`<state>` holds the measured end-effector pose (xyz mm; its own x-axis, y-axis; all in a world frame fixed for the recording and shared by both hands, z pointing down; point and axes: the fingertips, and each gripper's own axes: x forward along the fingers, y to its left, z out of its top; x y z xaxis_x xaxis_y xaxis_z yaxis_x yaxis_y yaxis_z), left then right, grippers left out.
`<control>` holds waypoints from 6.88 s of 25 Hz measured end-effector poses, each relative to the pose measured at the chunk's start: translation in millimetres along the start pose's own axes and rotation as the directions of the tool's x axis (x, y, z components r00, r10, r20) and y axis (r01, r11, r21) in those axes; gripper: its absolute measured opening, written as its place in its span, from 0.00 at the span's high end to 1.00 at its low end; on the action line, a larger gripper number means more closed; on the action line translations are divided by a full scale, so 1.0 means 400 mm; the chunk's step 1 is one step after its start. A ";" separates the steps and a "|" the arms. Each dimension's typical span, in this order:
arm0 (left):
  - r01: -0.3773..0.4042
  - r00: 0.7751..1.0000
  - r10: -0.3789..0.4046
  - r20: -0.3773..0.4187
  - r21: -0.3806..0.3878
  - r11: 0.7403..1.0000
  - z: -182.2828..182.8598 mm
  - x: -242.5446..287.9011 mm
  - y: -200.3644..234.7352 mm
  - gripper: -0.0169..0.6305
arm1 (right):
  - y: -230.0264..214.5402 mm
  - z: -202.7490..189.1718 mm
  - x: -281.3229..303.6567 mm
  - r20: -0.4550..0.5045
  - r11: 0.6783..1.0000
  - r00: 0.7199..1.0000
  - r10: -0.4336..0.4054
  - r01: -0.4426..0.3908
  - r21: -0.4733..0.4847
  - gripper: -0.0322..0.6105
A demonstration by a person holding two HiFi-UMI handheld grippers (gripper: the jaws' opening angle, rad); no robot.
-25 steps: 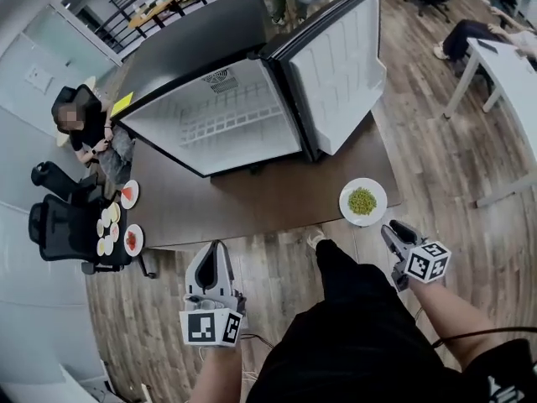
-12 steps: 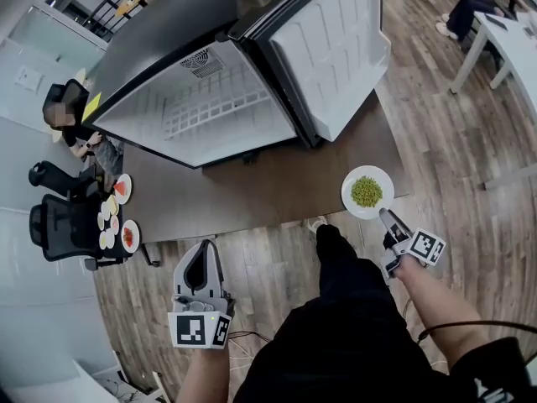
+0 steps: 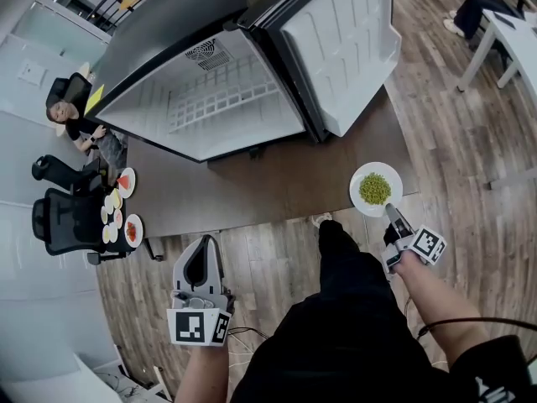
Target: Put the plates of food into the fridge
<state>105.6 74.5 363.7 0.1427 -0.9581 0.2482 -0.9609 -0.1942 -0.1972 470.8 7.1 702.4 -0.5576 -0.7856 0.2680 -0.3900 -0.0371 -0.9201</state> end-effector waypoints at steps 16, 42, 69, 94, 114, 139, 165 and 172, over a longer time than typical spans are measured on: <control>-0.054 0.998 0.055 0.012 -0.066 0.996 -0.020 0.000 0.054 0.96 | 0.138 -0.009 0.050 -0.045 0.982 0.984 0.174 -0.170 0.087 0.92; -0.217 0.973 0.226 0.041 -0.157 0.964 -0.037 -0.040 0.274 0.96 | 0.549 -0.137 0.300 -0.299 0.940 0.892 0.340 -0.309 0.148 0.92; -0.278 0.956 0.290 0.046 -0.173 0.945 0.012 0.107 0.535 0.96 | 0.945 -0.221 0.631 -0.389 0.908 0.821 0.418 -0.366 0.202 0.92; -0.363 0.929 0.369 0.010 -0.156 0.919 0.047 0.211 0.682 0.96 | 1.065 -0.237 0.845 -0.377 0.936 0.860 0.344 -0.282 0.211 0.92; -0.172 0.976 0.187 0.107 -0.141 0.975 0.027 0.292 0.849 0.96 | 1.094 -0.254 0.913 -0.179 0.960 0.948 0.263 -0.239 0.147 0.92; 0.037 0.988 -0.011 0.154 -0.170 0.985 -0.050 0.374 1.031 0.96 | 1.074 -0.331 0.995 0.032 0.977 0.995 0.093 -0.097 0.188 0.91; 0.071 0.978 -0.034 0.208 -0.178 0.981 -0.022 0.384 1.040 0.96 | 1.061 -0.293 0.962 0.094 0.812 0.972 -0.217 0.233 -0.536 0.60; 0.097 0.974 -0.059 0.219 -0.168 0.981 -0.013 0.379 1.028 0.96 | 1.092 -0.285 0.940 0.120 0.792 0.984 -0.134 0.179 -0.584 0.60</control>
<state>-269.3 -149.6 325.2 0.2480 -0.9677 0.0459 -0.9685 -0.2487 -0.0104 7.1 -234.3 433.8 -0.4079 -0.8422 0.3526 -0.8366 0.1901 -0.5138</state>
